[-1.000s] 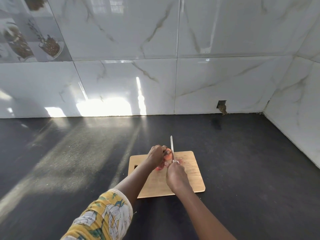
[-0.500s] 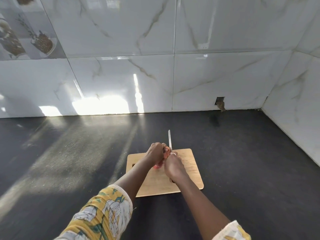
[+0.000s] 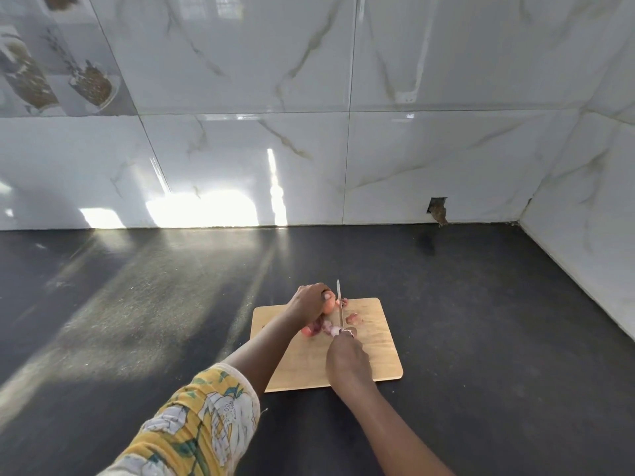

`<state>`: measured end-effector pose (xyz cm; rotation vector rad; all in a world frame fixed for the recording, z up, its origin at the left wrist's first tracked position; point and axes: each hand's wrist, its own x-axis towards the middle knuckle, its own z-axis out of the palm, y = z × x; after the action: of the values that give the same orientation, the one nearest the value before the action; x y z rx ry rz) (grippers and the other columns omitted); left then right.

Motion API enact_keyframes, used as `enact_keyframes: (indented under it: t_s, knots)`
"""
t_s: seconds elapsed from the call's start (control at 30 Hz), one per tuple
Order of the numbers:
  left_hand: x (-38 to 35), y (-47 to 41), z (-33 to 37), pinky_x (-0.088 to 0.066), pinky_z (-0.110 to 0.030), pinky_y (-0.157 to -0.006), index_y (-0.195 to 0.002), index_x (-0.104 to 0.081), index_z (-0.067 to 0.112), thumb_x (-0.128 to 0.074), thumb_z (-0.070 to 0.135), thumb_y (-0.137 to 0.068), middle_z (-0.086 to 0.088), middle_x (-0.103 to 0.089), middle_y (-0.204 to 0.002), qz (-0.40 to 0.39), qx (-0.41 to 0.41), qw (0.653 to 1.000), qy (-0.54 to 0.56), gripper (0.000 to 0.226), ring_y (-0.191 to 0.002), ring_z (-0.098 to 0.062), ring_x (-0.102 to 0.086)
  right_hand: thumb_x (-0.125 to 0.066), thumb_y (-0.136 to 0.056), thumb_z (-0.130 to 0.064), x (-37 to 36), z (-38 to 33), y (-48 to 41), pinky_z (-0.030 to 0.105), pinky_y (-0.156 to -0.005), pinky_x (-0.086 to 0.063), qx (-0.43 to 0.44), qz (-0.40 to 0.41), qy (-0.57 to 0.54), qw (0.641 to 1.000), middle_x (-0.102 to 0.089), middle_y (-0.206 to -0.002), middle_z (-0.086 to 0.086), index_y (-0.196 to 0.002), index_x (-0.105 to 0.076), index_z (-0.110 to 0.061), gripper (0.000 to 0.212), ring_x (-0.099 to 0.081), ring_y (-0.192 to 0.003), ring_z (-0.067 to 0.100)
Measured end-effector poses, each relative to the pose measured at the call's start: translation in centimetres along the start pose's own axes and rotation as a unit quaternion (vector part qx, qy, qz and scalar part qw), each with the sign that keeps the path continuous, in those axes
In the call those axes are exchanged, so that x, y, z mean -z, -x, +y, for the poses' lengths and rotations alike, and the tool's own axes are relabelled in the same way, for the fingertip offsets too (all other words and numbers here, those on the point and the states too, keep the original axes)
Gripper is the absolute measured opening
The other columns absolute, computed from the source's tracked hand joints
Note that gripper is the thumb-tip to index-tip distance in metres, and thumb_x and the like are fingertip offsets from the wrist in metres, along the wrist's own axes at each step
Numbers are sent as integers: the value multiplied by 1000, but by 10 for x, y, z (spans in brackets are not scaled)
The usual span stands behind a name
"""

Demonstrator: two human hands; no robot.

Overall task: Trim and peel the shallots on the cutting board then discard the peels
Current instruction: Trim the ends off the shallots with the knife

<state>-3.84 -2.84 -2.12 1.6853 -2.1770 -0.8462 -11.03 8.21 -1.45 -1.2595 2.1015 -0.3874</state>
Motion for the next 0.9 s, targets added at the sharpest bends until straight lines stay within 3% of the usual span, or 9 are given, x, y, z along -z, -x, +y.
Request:
enact_keyframes:
  t_s: [0.17, 0.33, 0.53, 0.63, 0.77, 0.9]
  knots:
    - [0, -3, -6, -41, -27, -88, -119, -60, 16, -36, 11, -94, -6, -63, -120, 13, 20, 999, 28, 35, -111, -24, -54, -28, -101, -21, 16, 14, -5, 37, -87, -42, 1, 2, -36, 999, -55, -125, 14, -128, -43, -8, 34, -54, -111, 35]
    - [5, -2, -7, -38, -22, -86, -118, -61, 17, -34, 7, -93, -5, -62, -122, 12, 17, 998, 53, 38, -112, -22, -54, -27, -101, -31, 32, 30, -12, 36, -76, -39, 25, 52, 16, 998, -61, -118, 10, -122, -49, -13, 35, -58, -106, 32]
    - [5, 1, -5, -39, -23, -89, -118, -62, 14, -35, 7, -94, -5, -64, -120, 22, -3, 998, 66, 37, -111, -21, -55, -27, -100, -14, 34, 46, -17, 34, -83, -43, -11, 70, 99, 993, -56, -124, 10, -126, -49, -10, 35, -55, -112, 28]
    - [4, 3, -1, -40, -23, -87, -118, -61, 14, -38, 11, -95, -6, -64, -117, 31, -19, 997, 69, 33, -107, -20, -57, -31, -97, -3, 19, 53, -18, 30, -90, -46, 4, 107, 181, 978, -50, -125, 10, -133, -42, -5, 37, -51, -113, 24]
    - [-3, 6, 6, -38, -24, -87, -118, -61, 12, -37, 9, -93, -9, -64, -116, 36, -73, 997, -10, 34, -109, -24, -55, -27, -100, -8, 8, 56, -20, 27, -92, -44, 39, 154, 226, 961, -47, -127, 10, -146, -20, -1, 47, -49, -112, 22]
    - [-15, 7, 12, -40, -28, -94, -122, -54, 7, -43, 9, -91, -12, -59, -117, -19, -104, 989, -100, 33, -111, -26, -52, -27, -100, -10, 4, 55, -21, 28, -90, -45, 48, 157, 238, 957, -44, -126, 10, -147, -17, -3, 49, -48, -109, 22]
